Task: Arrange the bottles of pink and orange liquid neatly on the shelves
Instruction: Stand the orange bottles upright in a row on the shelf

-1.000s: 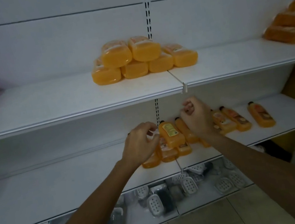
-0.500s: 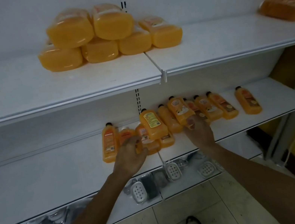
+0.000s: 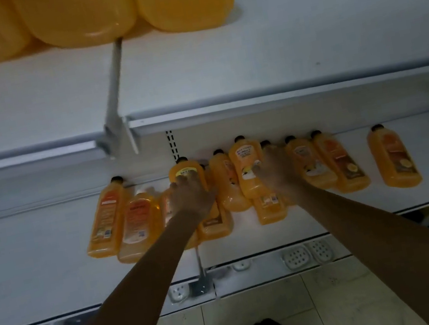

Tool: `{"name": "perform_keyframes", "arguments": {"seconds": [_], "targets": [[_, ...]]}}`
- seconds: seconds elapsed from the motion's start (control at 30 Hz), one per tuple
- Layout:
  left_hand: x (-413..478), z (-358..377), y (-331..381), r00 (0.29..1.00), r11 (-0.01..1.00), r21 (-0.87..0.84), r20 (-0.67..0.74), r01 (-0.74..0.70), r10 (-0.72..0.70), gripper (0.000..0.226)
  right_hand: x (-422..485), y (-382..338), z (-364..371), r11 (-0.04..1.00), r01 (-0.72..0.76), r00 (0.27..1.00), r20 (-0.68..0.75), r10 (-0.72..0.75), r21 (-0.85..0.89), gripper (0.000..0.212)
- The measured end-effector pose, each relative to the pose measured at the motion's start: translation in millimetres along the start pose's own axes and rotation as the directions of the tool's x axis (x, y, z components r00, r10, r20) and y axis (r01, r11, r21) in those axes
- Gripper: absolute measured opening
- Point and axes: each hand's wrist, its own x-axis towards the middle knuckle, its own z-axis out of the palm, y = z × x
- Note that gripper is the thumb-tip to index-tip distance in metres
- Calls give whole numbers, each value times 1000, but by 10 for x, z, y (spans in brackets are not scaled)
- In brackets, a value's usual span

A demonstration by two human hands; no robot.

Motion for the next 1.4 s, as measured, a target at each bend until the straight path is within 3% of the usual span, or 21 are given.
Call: {"name": "perform_keyframes", "arguments": {"seconds": [0.07,0.13,0.23,0.33,0.43,0.53,0.63,0.7,0.77,0.8,0.83,0.87,0.93,1.0,1.07,1.13,1.23,1.33,1.4], "targets": [[25,174,130,992,972,211,49,103,-116,72,86,-95,119,994,-88,990,101,94,-61,47],[14,347,194,989,928,355,58,110,-139,87,115,-174,217,971,-119,972,174,156,-206,73],[32,432,193,986,936,323,44,140,-163,95,177,-132,230,958,-129,949,249,195,-258,99],[73,391,150,985,961,220,10,168,-174,85,253,55,213,979,-197,952,228,206,-59,87],[47,328,102,976,968,155,62,196,-208,101,247,173,13,955,-192,958,253,133,227,51],[-51,295,48,971,961,179,71,211,-227,107,159,251,-151,743,-364,911,381,157,562,33],[-136,310,24,958,915,332,87,230,-272,110,0,314,-164,455,-527,844,506,181,717,63],[-161,304,-28,953,903,344,65,257,-296,107,-140,390,-124,260,-546,837,531,131,796,57],[-224,234,-139,950,935,192,36,299,-311,98,-335,442,-102,146,-548,837,541,85,824,40],[-273,169,-249,943,943,-13,28,332,-332,94,-431,461,-69,106,-539,842,535,60,836,37],[-355,82,-367,927,884,-288,37,368,-374,90,-559,451,-57,69,-531,847,531,26,844,36],[-439,6,-499,903,746,-540,61,388,-426,84,-662,419,-42,44,-527,850,527,1,849,38],[-683,-172,-723,861,460,-797,141,391,-488,72,-847,269,-35,34,-535,844,536,2,844,39],[-1011,-311,-890,882,316,-879,207,358,-424,67,-1031,29,-86,104,-542,839,544,8,834,37],[-1320,-452,-1006,912,241,-913,243,330,-329,71,-1253,-215,-138,209,-510,851,524,-15,835,44],[-1560,-600,-1086,927,196,-929,257,315,-271,76,-1442,-421,-215,298,-434,882,469,-53,850,52],[-1981,-878,-1260,949,219,-940,208,260,-236,62,-1786,-771,-390,346,-326,910,392,-138,880,63],[-2363,-1156,-1405,968,205,-954,183,217,-174,48,-2093,-1105,-565,253,-338,895,392,-213,907,63],[-2567,-1321,-1500,980,176,-968,160,179,-118,45,-2297,-1285,-658,34,-470,843,460,-279,882,43]]}}
